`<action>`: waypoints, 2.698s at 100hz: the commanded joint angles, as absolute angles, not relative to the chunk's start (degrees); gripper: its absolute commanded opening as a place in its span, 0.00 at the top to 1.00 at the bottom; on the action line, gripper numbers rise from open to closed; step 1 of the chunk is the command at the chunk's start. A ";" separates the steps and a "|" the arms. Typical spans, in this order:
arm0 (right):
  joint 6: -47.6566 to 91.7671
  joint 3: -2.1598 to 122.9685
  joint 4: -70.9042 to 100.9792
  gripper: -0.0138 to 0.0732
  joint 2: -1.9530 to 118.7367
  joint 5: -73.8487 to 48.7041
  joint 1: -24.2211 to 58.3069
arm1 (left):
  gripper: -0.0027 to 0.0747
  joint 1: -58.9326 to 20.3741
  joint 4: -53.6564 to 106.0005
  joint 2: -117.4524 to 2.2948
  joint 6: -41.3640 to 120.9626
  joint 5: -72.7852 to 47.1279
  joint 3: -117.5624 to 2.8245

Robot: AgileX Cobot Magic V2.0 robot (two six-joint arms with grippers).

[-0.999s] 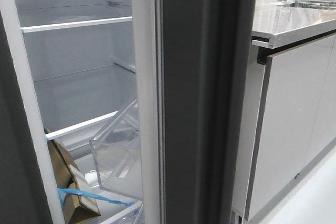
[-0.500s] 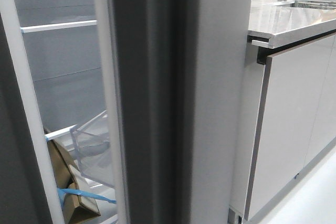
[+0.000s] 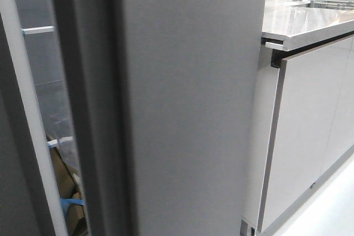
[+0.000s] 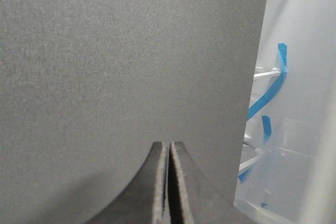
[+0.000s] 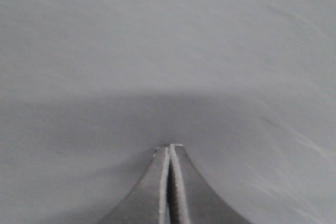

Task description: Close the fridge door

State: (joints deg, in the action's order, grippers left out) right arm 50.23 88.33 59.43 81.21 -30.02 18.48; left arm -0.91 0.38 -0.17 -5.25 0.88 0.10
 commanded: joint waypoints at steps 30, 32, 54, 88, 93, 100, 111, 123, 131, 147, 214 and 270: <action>36.69 91.44 44.69 0.93 84.38 -13.76 25.11 | 0.99 -1.38 0.48 -1.26 -5.45 5.28 1.70; 35.66 91.44 43.89 0.93 84.61 -13.37 25.20 | 0.99 -1.38 0.48 -1.26 -5.45 5.28 1.70; 31.13 91.44 39.24 0.93 87.67 -8.99 26.78 | 0.99 -1.38 0.48 -1.26 -5.45 5.28 1.70; 28.72 92.10 35.06 0.93 92.49 -2.01 29.86 | 0.99 -1.38 0.48 -1.26 -5.45 5.28 1.70; 27.35 92.87 33.59 0.93 93.53 -1.89 30.19 | 0.99 -1.38 0.48 -1.26 -5.45 5.28 1.70; 25.69 94.01 31.97 0.93 94.83 -1.89 30.58 | 0.99 -1.38 0.48 -1.26 -5.45 5.28 1.70; 24.25 95.60 30.24 0.93 96.59 -1.14 31.06 | 0.99 -1.38 0.48 -1.26 -5.45 5.28 1.70; 24.02 96.00 29.94 0.93 97.56 0.69 31.40 | 0.99 -1.38 0.48 -1.26 -5.45 5.28 1.70; 22.93 95.88 29.14 0.93 97.56 1.09 31.40 | 0.99 -1.38 0.48 -1.26 -5.45 5.28 1.70; 19.11 95.88 23.76 0.93 97.25 0.97 31.40 | 0.99 -1.38 0.48 -1.26 -5.45 5.28 1.70; 17.02 66.39 20.51 0.93 73.61 8.57 24.33 | 0.99 -1.38 0.48 -1.26 -5.45 5.28 1.70; 4.20 45.05 6.10 0.93 47.68 6.55 10.06 | 0.99 -1.38 0.48 -1.26 -5.45 5.28 1.70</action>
